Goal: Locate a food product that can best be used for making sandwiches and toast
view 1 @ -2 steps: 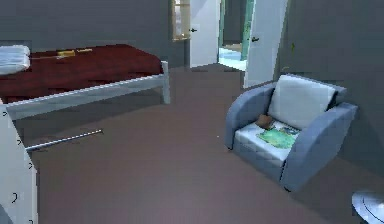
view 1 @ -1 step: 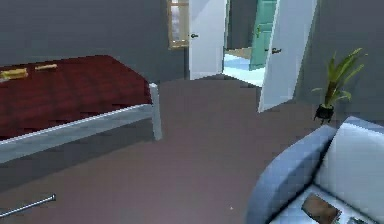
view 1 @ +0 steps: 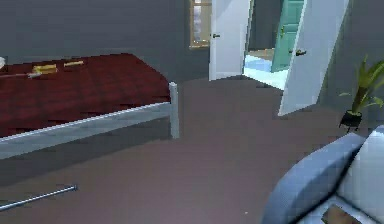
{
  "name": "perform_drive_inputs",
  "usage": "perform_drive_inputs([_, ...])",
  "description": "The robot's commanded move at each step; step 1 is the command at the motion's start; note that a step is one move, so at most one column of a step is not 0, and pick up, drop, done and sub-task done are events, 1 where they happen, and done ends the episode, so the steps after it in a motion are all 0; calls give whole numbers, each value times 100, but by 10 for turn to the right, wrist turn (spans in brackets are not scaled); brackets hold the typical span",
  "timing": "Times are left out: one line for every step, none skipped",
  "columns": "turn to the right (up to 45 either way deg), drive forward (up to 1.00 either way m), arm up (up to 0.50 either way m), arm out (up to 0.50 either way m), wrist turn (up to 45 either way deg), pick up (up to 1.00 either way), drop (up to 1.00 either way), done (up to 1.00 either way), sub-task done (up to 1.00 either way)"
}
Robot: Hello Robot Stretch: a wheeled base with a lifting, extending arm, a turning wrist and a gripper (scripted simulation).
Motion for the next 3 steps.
perform_drive_inputs([0, 75, 0, 0, 0, 0, 0, 0, 0])
perform_drive_inputs([0, 90, 0, 0, 0, 0, 0, 0, 0])
perform_drive_inputs([450, 0, 0, 0, 0, 0, 0, 0, 0])
